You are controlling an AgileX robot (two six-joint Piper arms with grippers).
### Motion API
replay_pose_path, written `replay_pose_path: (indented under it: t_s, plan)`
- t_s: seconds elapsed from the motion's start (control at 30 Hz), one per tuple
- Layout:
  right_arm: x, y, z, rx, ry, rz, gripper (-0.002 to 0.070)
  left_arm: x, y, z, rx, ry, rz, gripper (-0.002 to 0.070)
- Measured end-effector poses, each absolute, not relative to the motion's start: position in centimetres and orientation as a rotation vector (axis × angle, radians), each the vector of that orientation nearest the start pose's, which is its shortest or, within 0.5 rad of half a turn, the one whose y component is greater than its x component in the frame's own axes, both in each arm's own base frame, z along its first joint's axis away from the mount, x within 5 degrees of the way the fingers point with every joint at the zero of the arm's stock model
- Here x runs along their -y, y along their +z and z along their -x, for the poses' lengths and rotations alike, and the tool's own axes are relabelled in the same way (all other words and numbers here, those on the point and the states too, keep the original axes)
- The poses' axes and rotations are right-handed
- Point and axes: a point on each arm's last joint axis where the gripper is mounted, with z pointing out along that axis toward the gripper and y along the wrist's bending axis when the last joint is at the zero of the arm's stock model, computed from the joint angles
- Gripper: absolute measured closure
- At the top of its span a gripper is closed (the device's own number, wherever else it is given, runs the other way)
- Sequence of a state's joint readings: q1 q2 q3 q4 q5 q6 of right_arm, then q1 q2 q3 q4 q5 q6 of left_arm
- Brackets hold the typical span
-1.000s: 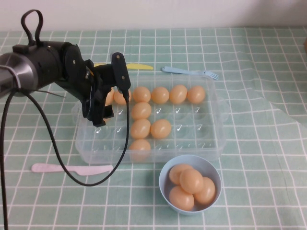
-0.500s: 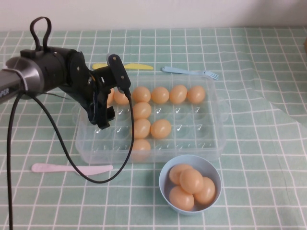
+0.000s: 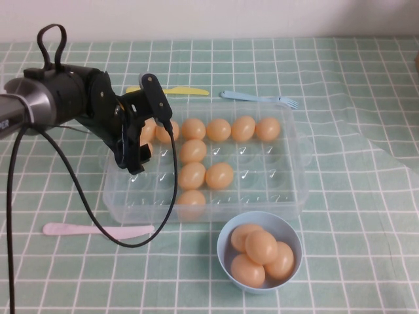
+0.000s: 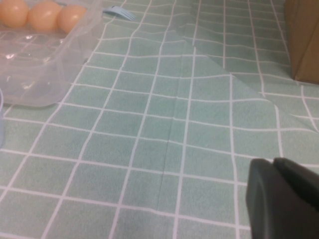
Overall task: Take an egg out of the egg box
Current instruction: Pick up the egg from the plastic box
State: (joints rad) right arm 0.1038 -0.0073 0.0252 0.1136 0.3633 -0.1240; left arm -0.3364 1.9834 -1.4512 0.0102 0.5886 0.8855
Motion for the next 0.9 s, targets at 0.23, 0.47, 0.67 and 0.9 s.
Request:
replay_pose_path:
  t_s: [0.23,0.47,0.67,0.9]
  plan:
    - [-0.9,17.3,-5.2,-1.858,0.097,0.141,0.0693,14.0,19.3,-41.0,-2.145,0.211,-1.507,0.0195]
    - [-0.9,17.3,-5.2,-1.858,0.097,0.141,0.0694,14.0,19.0,-41.2,-2.14,0.213,-1.505,0.0195]
    - [-0.9,17.3,-5.2,-1.858,0.097,0.141,0.0694,14.1,18.8,-41.4,-2.132,0.222,-1.508,0.0195]
    - [-0.9,17.3,-5.2,-1.858,0.097,0.141,0.0694,14.1,18.7,-41.5,-2.127,0.227,-1.509,0.0204]
